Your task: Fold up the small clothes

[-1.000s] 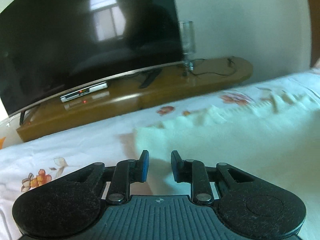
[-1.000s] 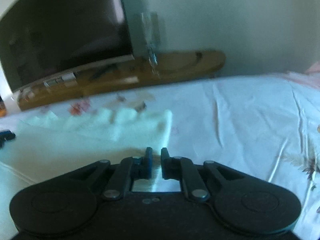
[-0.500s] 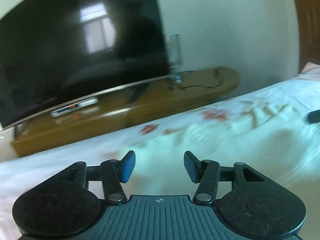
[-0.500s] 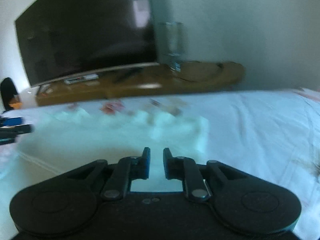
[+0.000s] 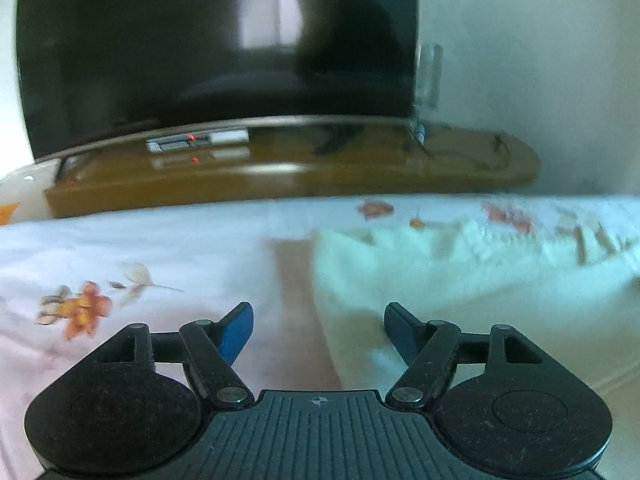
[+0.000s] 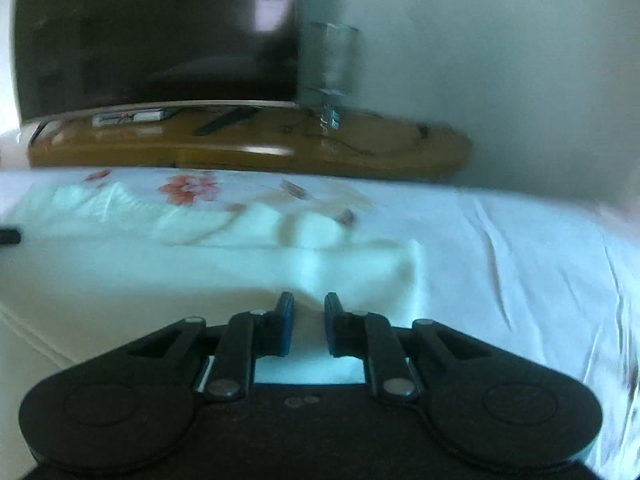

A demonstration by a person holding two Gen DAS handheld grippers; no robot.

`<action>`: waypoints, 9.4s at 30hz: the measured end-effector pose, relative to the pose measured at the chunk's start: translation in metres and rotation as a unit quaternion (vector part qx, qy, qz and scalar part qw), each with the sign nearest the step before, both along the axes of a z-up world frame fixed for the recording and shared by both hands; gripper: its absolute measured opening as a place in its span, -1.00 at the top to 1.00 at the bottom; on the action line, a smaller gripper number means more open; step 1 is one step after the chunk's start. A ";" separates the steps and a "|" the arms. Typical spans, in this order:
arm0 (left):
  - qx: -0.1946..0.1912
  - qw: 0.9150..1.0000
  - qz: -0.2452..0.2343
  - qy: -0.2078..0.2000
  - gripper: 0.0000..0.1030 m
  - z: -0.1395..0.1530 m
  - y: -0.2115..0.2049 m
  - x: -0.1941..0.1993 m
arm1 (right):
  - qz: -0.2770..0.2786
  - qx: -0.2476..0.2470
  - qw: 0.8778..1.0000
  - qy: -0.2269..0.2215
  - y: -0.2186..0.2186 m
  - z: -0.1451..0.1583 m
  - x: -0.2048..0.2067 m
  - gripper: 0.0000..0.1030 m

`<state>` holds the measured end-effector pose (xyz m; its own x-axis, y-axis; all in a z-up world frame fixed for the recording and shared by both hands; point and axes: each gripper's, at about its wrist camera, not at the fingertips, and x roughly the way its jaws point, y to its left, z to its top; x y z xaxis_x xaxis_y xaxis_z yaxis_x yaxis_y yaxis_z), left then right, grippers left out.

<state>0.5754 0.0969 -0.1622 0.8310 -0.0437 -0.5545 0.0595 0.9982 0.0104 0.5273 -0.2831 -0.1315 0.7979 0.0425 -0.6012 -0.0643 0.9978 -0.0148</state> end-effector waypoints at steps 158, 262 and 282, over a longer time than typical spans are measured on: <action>-0.108 0.983 -0.130 0.075 -0.22 0.000 0.010 0.058 | 0.089 0.227 0.970 -0.004 -0.114 -0.021 0.036 0.24; -0.016 0.990 -0.132 0.045 -0.45 -0.015 -0.069 -0.133 | 0.255 -0.079 0.963 -0.023 0.087 -0.059 -0.141 0.35; -0.033 0.994 -0.086 0.064 -0.45 -0.014 -0.033 -0.145 | 0.111 -0.013 0.994 -0.007 -0.039 -0.054 -0.177 0.58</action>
